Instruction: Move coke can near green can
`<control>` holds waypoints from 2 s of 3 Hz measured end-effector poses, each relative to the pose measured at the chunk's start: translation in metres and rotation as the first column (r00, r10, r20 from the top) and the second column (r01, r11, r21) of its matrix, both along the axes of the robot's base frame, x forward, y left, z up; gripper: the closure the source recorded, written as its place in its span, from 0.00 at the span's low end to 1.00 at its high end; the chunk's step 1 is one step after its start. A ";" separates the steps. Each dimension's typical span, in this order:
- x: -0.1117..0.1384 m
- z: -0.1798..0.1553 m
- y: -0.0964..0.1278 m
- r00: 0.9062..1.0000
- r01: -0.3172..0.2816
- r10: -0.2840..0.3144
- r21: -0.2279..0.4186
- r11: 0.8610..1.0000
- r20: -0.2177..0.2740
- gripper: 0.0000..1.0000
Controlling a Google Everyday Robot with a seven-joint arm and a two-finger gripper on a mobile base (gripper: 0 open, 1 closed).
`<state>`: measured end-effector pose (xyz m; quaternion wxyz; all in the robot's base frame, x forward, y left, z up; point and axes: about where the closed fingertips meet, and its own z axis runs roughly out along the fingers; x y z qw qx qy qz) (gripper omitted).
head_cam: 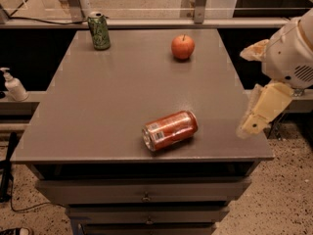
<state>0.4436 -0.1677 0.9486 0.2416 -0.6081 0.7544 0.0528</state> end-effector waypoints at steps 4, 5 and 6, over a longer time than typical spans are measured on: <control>0.012 -0.083 0.114 0.946 -0.303 0.286 0.101 0.948 0.155 0.00; 0.019 -0.107 0.112 0.952 -0.290 0.282 0.063 0.955 0.121 0.18; 0.022 -0.118 0.106 0.961 -0.266 0.261 0.046 0.963 0.093 0.41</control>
Offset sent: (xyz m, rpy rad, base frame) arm 0.0002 0.1263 -0.0703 0.2075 -0.1836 0.3358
